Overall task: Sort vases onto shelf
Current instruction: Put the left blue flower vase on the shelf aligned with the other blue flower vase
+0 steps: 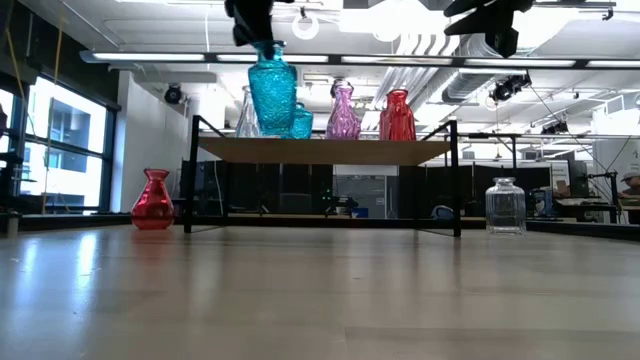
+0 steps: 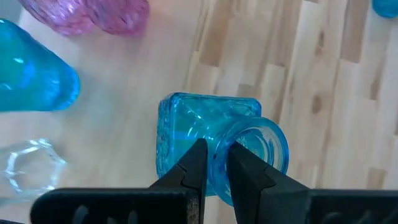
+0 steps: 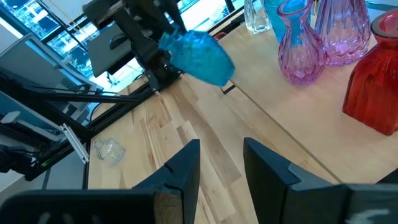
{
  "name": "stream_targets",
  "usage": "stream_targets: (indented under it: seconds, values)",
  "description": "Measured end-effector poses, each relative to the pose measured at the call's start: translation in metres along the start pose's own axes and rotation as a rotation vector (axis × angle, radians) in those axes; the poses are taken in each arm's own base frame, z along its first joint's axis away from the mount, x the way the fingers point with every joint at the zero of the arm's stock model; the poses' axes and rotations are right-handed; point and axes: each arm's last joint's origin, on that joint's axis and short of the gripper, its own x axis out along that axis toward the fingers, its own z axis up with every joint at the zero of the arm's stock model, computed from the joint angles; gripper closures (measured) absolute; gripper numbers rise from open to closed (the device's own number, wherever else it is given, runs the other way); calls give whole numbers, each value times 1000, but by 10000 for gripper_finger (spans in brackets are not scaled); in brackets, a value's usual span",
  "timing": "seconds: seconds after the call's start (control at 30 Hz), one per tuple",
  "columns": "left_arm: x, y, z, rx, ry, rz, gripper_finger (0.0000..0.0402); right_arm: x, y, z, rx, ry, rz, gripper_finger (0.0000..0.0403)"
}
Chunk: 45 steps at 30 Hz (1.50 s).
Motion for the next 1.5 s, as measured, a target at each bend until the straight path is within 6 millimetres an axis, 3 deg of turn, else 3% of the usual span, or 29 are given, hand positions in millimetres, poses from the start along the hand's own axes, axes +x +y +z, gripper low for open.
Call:
stream_targets:
  seconds: [0.27,0.53,0.83,1.07,1.5]
  values:
    - [5,28,19,93,-8,31,367,0,0,0,-2,0,0,299]
    - [1,53,26,88,-9,19,367,0,0,0,0,0,1,299]
    - [-7,65,27,117,-53,12,367,0,0,0,-2,2,5,299]
    - [8,74,28,156,-20,-28,367,0,0,0,-1,3,4,299]
    - [9,82,28,203,-35,-44,366,0,0,0,-1,2,4,299]
